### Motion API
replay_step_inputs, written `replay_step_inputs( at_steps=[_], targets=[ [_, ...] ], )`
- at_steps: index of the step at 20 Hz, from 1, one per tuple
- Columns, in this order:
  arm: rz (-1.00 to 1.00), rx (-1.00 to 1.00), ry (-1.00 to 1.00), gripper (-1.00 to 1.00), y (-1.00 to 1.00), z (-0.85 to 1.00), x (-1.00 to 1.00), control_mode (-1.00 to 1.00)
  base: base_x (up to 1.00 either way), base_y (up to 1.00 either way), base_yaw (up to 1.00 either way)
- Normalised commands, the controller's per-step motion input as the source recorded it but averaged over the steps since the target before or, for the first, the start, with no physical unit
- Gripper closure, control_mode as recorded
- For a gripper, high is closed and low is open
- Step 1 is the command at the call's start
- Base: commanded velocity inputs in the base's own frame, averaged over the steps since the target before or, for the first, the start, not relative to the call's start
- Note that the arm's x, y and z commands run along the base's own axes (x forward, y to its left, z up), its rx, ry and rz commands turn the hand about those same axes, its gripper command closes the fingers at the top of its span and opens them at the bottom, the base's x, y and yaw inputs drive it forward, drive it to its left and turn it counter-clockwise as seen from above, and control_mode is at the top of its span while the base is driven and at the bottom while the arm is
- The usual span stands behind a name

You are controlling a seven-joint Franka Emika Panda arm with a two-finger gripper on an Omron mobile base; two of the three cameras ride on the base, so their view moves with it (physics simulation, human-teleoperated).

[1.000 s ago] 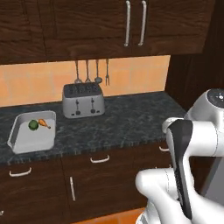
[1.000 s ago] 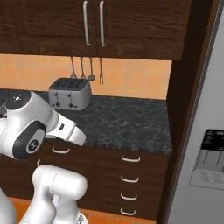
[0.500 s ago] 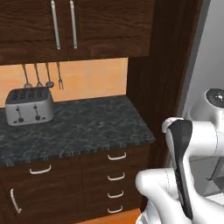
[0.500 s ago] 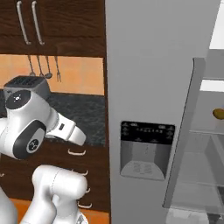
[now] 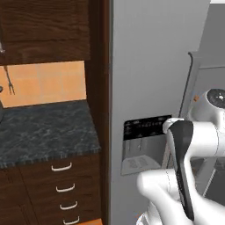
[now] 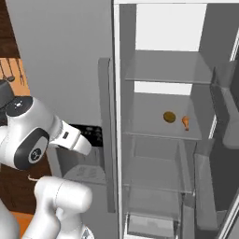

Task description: Place one avocado and one chicken drumstick in each tupperware on the nearby counter, to pack two identical lunches.

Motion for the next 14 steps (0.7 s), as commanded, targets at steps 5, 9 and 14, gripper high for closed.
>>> replay_step_inputs(
  at_steps=[5,9,14],
  targets=[
    [0.0,0.0,0.0,-1.0,0.0,0.0,0.0,1.0,0.13,-0.94,-0.01],
    [0.0,0.0,0.0,-1.0,0.0,0.0,0.0,1.0,0.29,-0.54,-0.01],
    [0.0,0.0,0.0,-1.0,0.0,0.0,0.0,1.0,0.5,0.0,0.0]
  ],
)
